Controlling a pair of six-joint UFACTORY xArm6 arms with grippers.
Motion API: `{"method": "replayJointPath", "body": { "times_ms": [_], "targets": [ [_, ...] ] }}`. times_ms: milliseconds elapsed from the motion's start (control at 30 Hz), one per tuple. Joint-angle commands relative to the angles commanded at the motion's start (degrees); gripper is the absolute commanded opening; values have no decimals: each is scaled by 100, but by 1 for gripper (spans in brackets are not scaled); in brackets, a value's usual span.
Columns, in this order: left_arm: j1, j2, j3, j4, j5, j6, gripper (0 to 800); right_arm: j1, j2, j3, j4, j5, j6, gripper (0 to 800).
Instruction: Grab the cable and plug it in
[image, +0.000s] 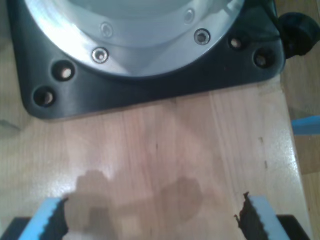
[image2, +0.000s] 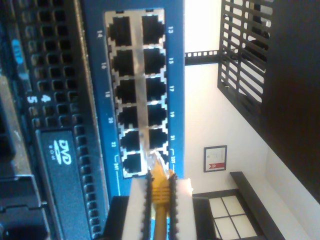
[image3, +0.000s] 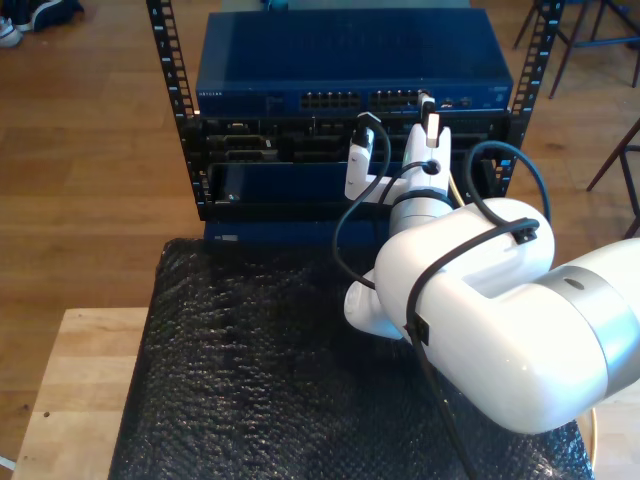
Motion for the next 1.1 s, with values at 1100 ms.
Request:
{"method": "replayJointPath", "body": {
  "times_ms": [1100],
  "targets": [
    [0, 0, 0, 0, 0, 0, 800, 88, -35, 18, 0, -62, 97, 0]
  ]
}}
